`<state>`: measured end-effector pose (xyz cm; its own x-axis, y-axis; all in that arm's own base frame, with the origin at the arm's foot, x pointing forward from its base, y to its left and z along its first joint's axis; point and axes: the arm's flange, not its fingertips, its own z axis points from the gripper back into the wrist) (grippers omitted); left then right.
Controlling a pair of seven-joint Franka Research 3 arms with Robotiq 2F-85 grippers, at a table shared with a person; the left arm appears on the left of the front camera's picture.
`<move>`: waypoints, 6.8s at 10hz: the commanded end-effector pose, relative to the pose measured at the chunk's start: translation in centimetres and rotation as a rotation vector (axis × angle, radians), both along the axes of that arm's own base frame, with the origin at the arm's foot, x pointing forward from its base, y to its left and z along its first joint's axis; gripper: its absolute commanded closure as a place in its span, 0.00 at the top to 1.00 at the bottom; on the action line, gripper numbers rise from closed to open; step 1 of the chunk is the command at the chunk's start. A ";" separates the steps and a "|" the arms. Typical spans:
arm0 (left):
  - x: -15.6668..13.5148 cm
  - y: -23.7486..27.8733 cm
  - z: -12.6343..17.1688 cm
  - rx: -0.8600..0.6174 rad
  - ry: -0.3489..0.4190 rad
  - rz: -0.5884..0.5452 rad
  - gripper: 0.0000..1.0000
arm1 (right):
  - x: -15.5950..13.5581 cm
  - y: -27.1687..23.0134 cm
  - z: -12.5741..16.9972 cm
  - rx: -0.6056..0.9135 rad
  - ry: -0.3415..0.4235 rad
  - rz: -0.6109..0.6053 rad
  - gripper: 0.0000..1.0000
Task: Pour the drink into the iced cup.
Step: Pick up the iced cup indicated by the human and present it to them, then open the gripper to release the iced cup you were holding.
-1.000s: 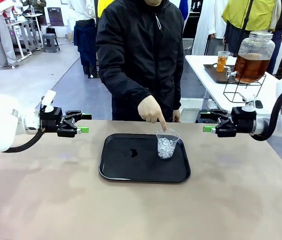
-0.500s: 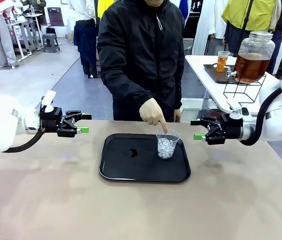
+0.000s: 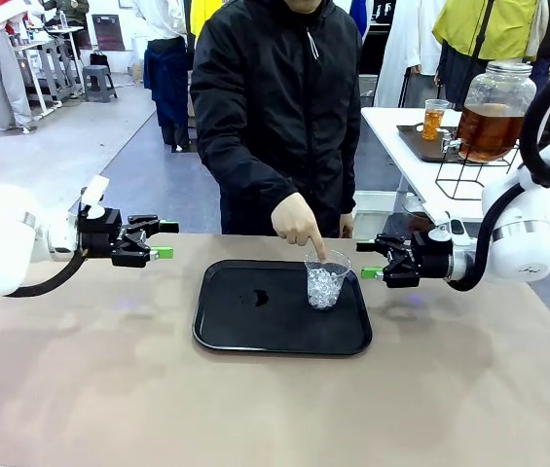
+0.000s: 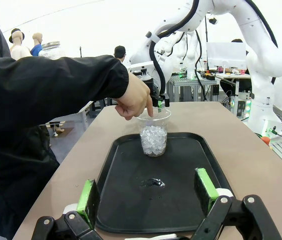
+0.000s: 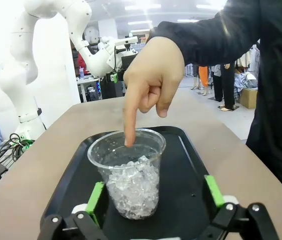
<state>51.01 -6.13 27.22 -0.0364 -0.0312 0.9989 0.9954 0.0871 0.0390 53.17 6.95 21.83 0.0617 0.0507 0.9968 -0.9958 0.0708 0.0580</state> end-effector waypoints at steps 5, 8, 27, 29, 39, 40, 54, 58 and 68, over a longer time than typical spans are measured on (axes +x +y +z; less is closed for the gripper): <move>0.1 0.0 0.2 -0.003 0.006 0.000 1.00 | -0.3 1.5 -1.0 0.010 0.008 0.031 1.00; 0.1 0.0 0.2 -0.003 0.006 0.000 1.00 | -1.5 2.0 -1.2 0.007 0.002 0.054 1.00; 0.1 0.0 0.2 -0.003 0.006 0.000 1.00 | -1.6 7.8 -3.6 -0.001 -0.002 0.046 1.00; 0.1 0.0 0.2 -0.003 0.006 0.000 1.00 | -1.1 8.5 -3.6 0.022 0.005 0.000 1.00; 0.1 0.0 0.2 -0.003 0.006 0.000 1.00 | -0.7 10.0 -3.7 0.002 0.089 0.022 0.85; 0.1 0.0 0.2 -0.003 0.006 0.000 1.00 | -0.8 10.0 -3.7 0.014 0.075 0.032 0.68; 0.1 0.0 0.2 -0.003 0.006 0.000 1.00 | 2.6 8.9 15.4 0.010 0.100 0.096 0.68; 0.1 0.0 0.2 -0.003 0.006 0.000 1.00 | 2.3 8.8 15.5 0.018 0.069 0.084 0.68; 0.1 0.0 0.2 -0.003 0.006 0.000 1.00 | 2.3 8.8 15.5 0.018 0.069 0.084 0.68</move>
<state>51.02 -6.13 27.22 -0.0364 -0.0312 0.9989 0.9954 0.0871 0.0390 55.56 15.69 36.93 0.1270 0.0423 0.9910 -0.9918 -0.0117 0.1276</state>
